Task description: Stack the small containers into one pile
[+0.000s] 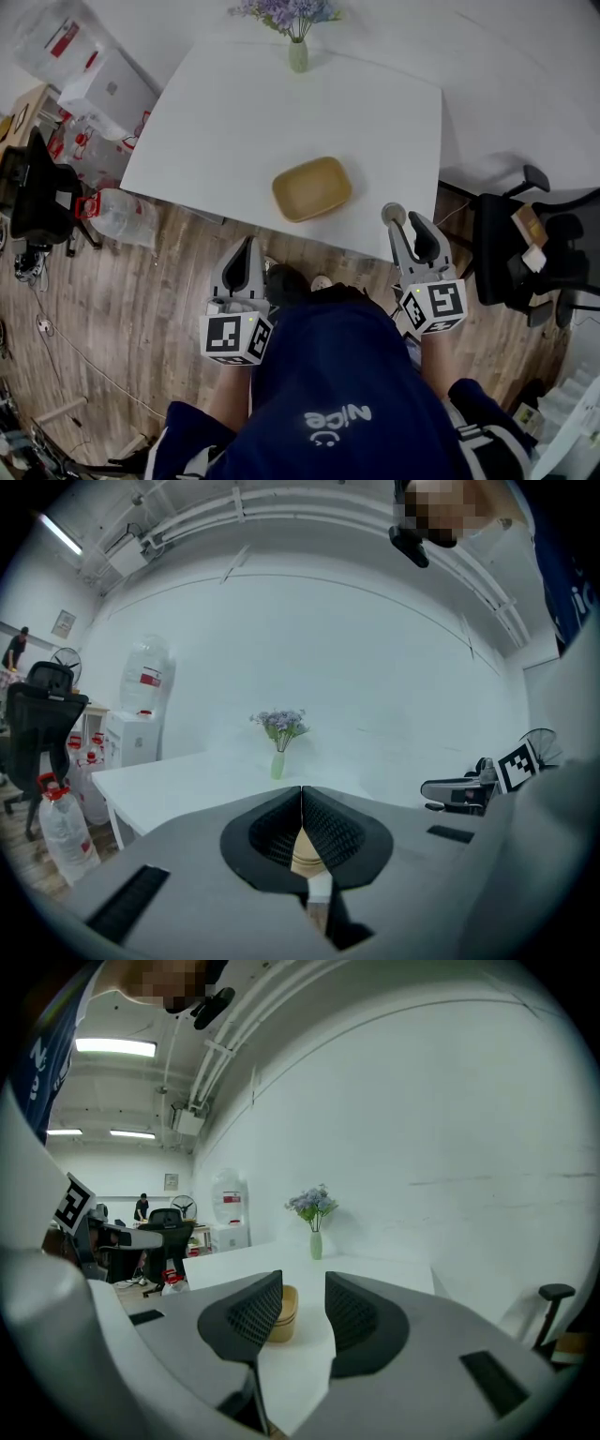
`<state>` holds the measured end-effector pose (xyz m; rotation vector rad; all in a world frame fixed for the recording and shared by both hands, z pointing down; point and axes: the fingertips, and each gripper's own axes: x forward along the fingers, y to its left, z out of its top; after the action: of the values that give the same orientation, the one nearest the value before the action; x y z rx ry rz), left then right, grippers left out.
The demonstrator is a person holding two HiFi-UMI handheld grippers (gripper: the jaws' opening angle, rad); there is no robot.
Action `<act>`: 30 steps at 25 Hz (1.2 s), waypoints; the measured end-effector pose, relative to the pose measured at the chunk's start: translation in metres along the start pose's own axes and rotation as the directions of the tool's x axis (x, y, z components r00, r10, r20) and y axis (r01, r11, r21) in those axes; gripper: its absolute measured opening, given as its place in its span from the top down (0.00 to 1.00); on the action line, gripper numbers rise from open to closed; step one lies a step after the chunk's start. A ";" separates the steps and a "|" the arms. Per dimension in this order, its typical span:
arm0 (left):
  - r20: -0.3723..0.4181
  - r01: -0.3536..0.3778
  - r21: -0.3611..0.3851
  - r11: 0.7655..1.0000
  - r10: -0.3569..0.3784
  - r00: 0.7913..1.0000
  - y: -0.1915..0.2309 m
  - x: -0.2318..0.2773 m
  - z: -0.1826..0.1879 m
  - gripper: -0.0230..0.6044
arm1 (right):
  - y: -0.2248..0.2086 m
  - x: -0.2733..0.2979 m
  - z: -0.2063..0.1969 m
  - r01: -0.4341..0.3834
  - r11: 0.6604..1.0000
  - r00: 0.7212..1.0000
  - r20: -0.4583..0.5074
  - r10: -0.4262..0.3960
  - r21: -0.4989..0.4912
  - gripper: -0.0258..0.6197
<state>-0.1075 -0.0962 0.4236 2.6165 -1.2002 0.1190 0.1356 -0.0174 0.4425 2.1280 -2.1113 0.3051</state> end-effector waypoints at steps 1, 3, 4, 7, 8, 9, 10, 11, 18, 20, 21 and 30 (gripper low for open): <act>0.000 0.005 0.002 1.000 -0.005 1.000 -0.001 0.000 0.001 0.93 | -0.001 -0.001 0.002 -0.002 1.000 1.000 0.010 0.002 -0.001 0.72; 0.001 0.016 0.007 1.000 -0.016 1.000 -0.004 0.000 0.002 0.93 | -0.001 -0.001 0.004 -0.003 1.000 1.000 0.019 0.003 -0.001 0.74; 0.000 0.021 0.010 1.000 -0.021 1.000 -0.004 0.000 0.004 0.93 | -0.001 0.000 0.004 0.002 1.000 1.000 0.018 -0.002 0.000 0.79; -0.010 0.039 0.010 0.999 -0.039 0.999 -0.007 0.000 0.006 0.93 | 0.001 0.003 0.004 0.005 1.000 1.000 0.016 -0.005 0.009 0.87; -0.013 0.049 0.009 0.999 -0.049 0.999 -0.008 0.000 0.005 0.93 | 0.003 0.004 0.005 0.002 1.000 1.000 0.016 -0.003 0.012 0.87; -0.017 0.059 0.008 0.998 -0.059 0.998 -0.008 0.000 0.003 0.93 | 0.003 0.005 0.005 0.003 1.000 1.000 0.014 -0.003 0.014 0.87; -0.022 0.069 0.005 0.998 -0.069 0.997 -0.009 0.001 0.003 0.93 | 0.003 0.007 0.006 0.006 1.000 1.000 0.011 -0.006 0.015 0.88; -0.028 0.076 0.000 0.997 -0.076 0.997 -0.011 0.002 0.003 0.93 | 0.003 0.008 0.005 0.011 1.000 1.000 0.006 -0.011 0.014 0.88; -0.064 0.133 -0.015 0.991 -0.133 0.989 -0.018 0.010 -0.001 0.93 | 0.003 0.017 0.001 0.008 1.000 0.999 -0.035 -0.008 -0.007 0.89; -0.074 0.131 -0.019 0.991 -0.132 0.988 -0.018 0.012 0.001 0.93 | 0.005 0.020 0.002 0.002 1.000 0.999 -0.043 -0.003 -0.016 0.89; -0.074 0.133 -0.020 0.991 -0.134 0.988 -0.017 0.013 0.002 0.93 | 0.006 0.021 0.002 -0.001 1.000 0.999 -0.048 0.000 -0.024 0.89; -0.076 0.142 -0.005 0.990 -0.142 0.987 -0.011 0.029 0.009 0.93 | 0.009 0.034 0.002 -0.030 0.997 0.996 -0.084 0.023 -0.074 0.89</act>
<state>-0.0800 -0.1129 0.4179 2.6613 -0.9853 0.1901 0.1270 -0.0513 0.4478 2.0116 -2.0726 0.3060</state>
